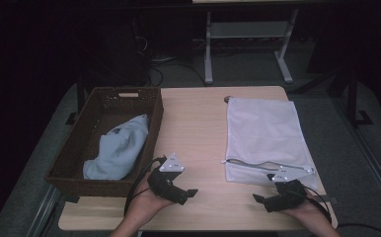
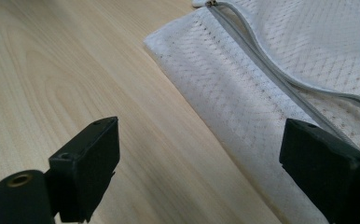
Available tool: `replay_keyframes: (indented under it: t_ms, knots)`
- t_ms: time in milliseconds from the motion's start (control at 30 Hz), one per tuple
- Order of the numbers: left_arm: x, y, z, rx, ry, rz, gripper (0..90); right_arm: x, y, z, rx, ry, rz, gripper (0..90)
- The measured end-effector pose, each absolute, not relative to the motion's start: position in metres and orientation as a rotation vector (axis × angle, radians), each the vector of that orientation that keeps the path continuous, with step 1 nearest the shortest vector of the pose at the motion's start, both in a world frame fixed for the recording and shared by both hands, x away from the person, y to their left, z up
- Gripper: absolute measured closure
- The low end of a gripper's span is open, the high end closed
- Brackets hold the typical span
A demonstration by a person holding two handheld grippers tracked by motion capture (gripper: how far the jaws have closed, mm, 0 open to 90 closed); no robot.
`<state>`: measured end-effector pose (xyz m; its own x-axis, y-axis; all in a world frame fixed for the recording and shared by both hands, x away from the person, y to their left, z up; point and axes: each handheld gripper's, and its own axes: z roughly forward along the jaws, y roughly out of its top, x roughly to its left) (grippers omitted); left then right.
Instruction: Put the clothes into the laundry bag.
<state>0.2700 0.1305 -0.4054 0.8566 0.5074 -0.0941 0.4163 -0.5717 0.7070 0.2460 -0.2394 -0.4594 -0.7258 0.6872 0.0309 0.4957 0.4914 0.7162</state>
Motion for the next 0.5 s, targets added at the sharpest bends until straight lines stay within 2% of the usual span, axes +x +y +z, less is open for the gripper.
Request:
replay_keyframes:
  t_ms: [500]
  knots:
    - [0.295, 0.13, -0.364, 2.32, 0.65, 0.159, 14.7, 0.247, -0.241, -0.459, 1.015, 2.469, 1.074, 10.2]
